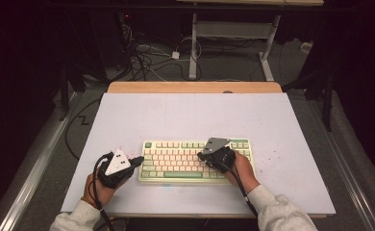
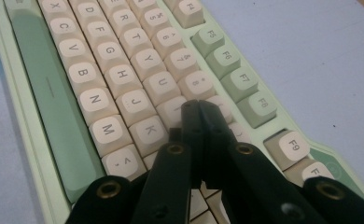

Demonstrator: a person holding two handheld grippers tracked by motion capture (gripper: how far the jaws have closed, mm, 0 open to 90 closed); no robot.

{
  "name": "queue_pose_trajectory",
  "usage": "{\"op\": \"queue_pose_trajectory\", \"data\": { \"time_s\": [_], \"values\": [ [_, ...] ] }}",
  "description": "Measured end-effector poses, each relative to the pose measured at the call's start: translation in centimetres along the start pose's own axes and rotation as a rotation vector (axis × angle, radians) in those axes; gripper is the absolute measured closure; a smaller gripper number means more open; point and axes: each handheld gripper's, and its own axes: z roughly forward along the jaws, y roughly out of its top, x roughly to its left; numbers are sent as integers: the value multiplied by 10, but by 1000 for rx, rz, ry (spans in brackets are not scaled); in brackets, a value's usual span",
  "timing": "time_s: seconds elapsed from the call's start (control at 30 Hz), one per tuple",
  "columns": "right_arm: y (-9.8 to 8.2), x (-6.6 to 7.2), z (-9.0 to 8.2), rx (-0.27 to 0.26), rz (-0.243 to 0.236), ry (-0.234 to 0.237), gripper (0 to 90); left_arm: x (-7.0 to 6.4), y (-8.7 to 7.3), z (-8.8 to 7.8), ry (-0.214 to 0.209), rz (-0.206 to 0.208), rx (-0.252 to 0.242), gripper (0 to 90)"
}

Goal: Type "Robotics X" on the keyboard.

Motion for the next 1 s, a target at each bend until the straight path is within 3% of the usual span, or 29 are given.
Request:
{"op": "queue_pose_trajectory", "data": {
  "time_s": [0.17,0.37,0.47,1.0],
  "values": [
    [2,1,0,28,-15,-18,900,0,0,1,0,2,6,878],
    [3,-6,-14,-44,33,-14,900,0,0,0,1,6,3,878],
    [4,-7,-22,-80,33,-18,900,0,0,1,2,6,5,878],
    [3,-8,-45,-156,59,-18,900,-2,2,4,-4,13,10,878]
  ]
}}
